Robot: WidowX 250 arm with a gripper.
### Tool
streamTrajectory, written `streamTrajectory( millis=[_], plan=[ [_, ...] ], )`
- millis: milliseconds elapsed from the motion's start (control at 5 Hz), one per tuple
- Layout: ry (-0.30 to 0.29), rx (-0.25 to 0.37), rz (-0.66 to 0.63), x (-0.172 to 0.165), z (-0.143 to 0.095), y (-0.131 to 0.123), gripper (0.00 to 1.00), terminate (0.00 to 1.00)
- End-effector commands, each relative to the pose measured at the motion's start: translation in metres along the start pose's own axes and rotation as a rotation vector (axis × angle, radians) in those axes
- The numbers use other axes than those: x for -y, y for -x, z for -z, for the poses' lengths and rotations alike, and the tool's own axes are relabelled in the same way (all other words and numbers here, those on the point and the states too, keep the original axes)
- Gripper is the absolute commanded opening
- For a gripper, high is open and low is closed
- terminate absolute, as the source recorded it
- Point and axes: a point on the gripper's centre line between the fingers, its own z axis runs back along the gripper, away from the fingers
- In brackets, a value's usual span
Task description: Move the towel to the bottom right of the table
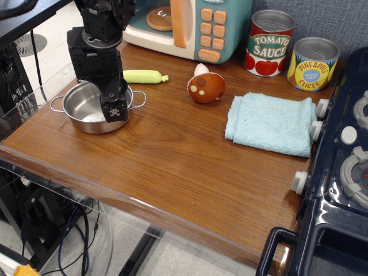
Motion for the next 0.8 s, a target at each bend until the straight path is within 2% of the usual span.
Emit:
streamTrajectory(
  millis=[0, 400, 600],
  plan=[
    [0.000, 0.000, 0.000, 0.000, 0.000, 0.000, 1.00, 0.00],
    [0.012, -0.072, 0.118, -0.005, -0.015, 0.035, 1.00, 0.00],
    [0.057, -0.139, 0.208, -0.008, -0.035, 0.065, 1.00, 0.00]
  ],
)
